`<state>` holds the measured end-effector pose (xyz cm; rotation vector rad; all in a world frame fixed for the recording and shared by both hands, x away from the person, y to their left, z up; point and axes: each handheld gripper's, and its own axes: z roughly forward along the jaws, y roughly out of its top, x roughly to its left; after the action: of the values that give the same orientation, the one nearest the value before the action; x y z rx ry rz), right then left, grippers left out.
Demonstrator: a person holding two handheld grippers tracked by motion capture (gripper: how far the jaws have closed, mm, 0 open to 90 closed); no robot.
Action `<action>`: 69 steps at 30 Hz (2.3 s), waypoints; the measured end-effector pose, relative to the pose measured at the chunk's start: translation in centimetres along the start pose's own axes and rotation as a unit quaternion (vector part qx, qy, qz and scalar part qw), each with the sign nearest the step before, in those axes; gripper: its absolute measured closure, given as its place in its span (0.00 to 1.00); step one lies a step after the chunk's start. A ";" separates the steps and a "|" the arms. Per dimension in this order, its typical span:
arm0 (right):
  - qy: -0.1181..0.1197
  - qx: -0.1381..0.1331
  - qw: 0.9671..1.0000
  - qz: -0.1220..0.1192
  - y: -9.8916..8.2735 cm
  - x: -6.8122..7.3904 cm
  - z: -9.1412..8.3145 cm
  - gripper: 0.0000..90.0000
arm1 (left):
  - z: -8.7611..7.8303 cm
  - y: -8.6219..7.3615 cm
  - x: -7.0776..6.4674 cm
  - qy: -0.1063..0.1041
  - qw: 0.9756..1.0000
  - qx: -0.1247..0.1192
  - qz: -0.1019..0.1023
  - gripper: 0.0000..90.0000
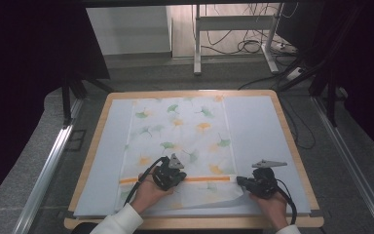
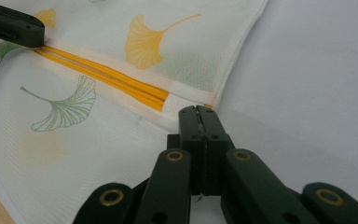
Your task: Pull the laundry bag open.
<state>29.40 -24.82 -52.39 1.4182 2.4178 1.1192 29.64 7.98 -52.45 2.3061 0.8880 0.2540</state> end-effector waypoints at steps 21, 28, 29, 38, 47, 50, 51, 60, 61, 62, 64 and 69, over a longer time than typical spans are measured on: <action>0.000 0.000 1.000 0.000 0.0 0.0 0.0 0.99 | -0.9 -1.0 0.8 0.006 1.000 0.005 -0.009 1.00; -0.001 -0.002 1.000 0.000 0.0 0.0 0.0 0.99 | -1.3 -1.6 1.3 0.009 1.000 0.005 -0.017 1.00; 0.000 -0.001 1.000 0.000 0.0 0.0 0.0 0.99 | -1.4 -1.7 1.4 0.011 1.000 0.005 -0.018 1.00; 0.000 -0.001 1.000 -0.002 0.0 0.0 0.0 0.99 | -1.8 -2.2 1.8 0.012 1.000 0.006 -0.024 1.00; -0.001 -0.002 1.000 -0.003 0.0 0.0 0.0 0.99 | -2.2 -2.6 2.1 0.016 1.000 0.008 -0.026 1.00; 0.000 -0.002 1.000 -0.003 0.0 0.0 0.0 0.99 | -2.3 -2.8 2.2 0.016 0.999 0.007 -0.029 1.00; 0.000 -0.002 1.000 -0.003 0.0 0.0 0.0 0.99 | -2.4 -2.9 2.4 0.017 0.999 0.008 -0.029 1.00; 0.000 -0.002 1.000 -0.004 0.0 0.0 0.0 0.99 | -2.8 -3.3 2.6 0.020 0.999 0.010 -0.033 1.00; -0.001 -0.002 1.000 -0.004 0.0 0.0 0.0 0.99 | -2.8 -3.3 2.6 0.021 0.999 0.010 -0.034 1.00; -0.001 -0.002 1.000 -0.004 0.0 0.0 0.0 0.99 | -2.8 -3.4 2.7 0.021 0.999 0.010 -0.035 1.00; -0.001 -0.001 1.000 -0.005 0.0 0.0 0.0 0.99 | -3.0 -3.5 2.8 0.022 0.999 0.010 -0.037 1.00; -0.001 -0.002 1.000 -0.004 0.0 0.0 0.0 0.99 | -3.2 -3.8 3.0 0.021 0.999 0.009 -0.040 1.00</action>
<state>29.37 -24.82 -52.42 1.4058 2.4169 1.1197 28.61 13.68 -52.54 2.2831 1.0058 0.2621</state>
